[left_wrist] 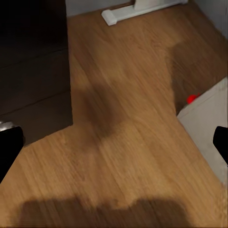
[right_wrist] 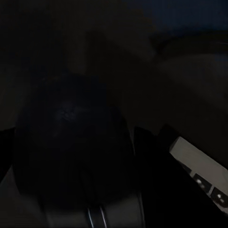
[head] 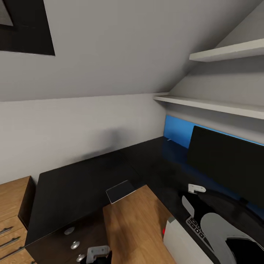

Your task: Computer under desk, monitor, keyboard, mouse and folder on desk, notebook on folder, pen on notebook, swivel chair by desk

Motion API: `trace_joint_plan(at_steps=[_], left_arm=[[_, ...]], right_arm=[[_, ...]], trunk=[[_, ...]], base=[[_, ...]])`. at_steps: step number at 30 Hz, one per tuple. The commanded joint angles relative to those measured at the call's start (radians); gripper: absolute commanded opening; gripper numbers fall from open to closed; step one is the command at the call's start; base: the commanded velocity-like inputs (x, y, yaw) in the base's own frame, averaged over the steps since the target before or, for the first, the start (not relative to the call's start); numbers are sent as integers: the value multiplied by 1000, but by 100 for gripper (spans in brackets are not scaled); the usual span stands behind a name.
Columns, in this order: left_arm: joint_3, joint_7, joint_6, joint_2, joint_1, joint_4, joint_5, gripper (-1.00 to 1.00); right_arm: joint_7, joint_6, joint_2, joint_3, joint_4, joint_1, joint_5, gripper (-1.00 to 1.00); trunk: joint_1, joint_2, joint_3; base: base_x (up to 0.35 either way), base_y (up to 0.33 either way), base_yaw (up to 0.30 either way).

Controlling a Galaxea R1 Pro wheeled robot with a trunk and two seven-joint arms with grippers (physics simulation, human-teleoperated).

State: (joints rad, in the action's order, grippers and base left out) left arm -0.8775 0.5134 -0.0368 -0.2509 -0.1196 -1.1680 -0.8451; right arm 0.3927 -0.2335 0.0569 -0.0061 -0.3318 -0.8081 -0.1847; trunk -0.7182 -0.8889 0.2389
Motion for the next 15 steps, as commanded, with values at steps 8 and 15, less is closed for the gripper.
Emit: trace_joint_plan(at_steps=[8, 15], left_arm=[[-5, 7, -3, -20, -2, -34, -58, 100], [-5, 8, -3, -21, -2, -35, -61, 100]], right_arm=[[-6, -1, -2, 3, -5, 0, -10, -100], [-6, -25, -2, 6, -4, 0, -10, -100]], trunk=[[-19, -36, 17], [-46, -85, 39]], base=[[0, 0, 0], [0, 0, 0]])
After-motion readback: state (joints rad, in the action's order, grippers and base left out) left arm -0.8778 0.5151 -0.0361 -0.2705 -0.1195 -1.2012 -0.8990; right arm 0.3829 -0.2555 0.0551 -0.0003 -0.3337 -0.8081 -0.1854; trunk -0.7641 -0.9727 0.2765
